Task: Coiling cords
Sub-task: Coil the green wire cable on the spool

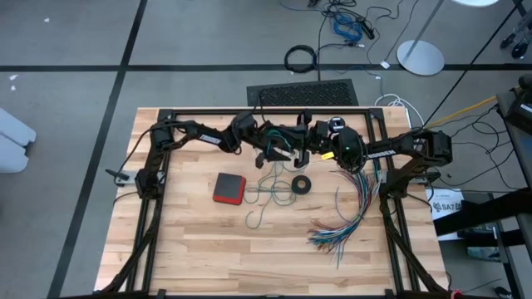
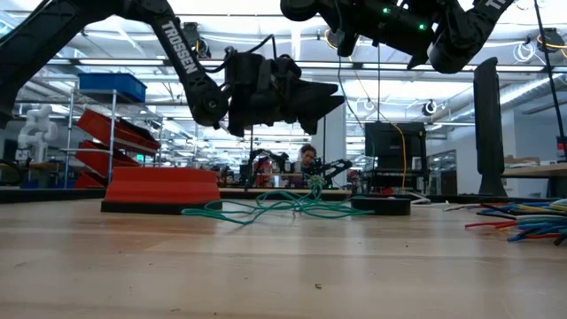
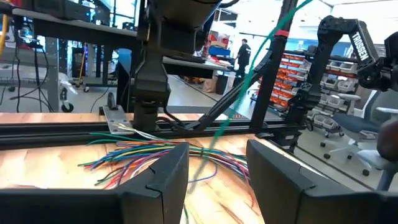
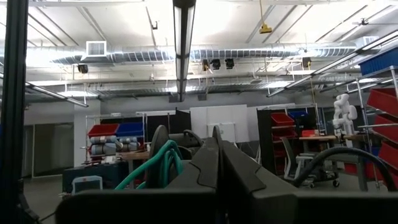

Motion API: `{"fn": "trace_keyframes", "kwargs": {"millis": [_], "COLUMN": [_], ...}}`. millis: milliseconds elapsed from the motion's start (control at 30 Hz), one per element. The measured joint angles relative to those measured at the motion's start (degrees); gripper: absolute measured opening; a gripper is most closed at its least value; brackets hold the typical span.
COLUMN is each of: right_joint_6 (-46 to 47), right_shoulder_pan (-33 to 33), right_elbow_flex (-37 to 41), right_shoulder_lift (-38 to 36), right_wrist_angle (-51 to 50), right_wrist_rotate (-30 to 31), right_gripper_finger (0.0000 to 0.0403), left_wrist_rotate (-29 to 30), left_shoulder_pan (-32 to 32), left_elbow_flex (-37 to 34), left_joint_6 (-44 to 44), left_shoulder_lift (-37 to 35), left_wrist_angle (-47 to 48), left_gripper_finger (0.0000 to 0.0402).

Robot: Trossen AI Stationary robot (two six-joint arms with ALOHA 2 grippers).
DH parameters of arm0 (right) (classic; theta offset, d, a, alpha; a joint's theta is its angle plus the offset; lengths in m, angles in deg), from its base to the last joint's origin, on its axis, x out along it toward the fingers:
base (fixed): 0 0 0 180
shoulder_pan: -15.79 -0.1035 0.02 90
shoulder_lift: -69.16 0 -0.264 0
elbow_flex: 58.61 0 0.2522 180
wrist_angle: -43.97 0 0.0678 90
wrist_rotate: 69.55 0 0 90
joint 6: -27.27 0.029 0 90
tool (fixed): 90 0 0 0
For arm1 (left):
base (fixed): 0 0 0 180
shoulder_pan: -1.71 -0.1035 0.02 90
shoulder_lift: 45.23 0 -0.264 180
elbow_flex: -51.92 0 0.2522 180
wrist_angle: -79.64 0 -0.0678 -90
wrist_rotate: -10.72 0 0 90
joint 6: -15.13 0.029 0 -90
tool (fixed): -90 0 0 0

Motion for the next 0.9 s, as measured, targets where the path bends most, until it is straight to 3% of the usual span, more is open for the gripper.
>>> {"fn": "trace_keyframes", "kwargs": {"millis": [367,433,567,600,900], "right_joint_6": [-0.24,-0.24,-0.24,-0.26,-0.46], "right_shoulder_pan": [0.02,0.02,0.02,0.02,0.02], "right_elbow_flex": [0.0,0.0,0.0,0.0,0.0], "right_shoulder_lift": [0.0,0.0,0.0,0.0,0.0], "right_wrist_angle": [-0.02,-0.02,-0.04,-0.04,-0.09], "right_wrist_rotate": [0.0,0.0,0.0,0.0,0.0], "right_gripper_finger": [0.0,0.0,0.0,0.0,0.0], "left_wrist_rotate": [4.49,4.83,3.32,3.13,5.68], "left_shoulder_pan": [1.23,1.33,1.25,1.31,1.08], "left_elbow_flex": [0.99,1.03,1.03,1.03,1.03], "left_joint_6": [-0.19,0.28,2.77,2.79,2.73], "left_shoulder_lift": [0.0,0.0,0.0,0.0,0.0], "left_wrist_angle": [-0.34,-0.39,-0.37,-0.36,0.2], "left_gripper_finger": [0.0163,0.0136,0.0026,0.0015,0.0003]}}
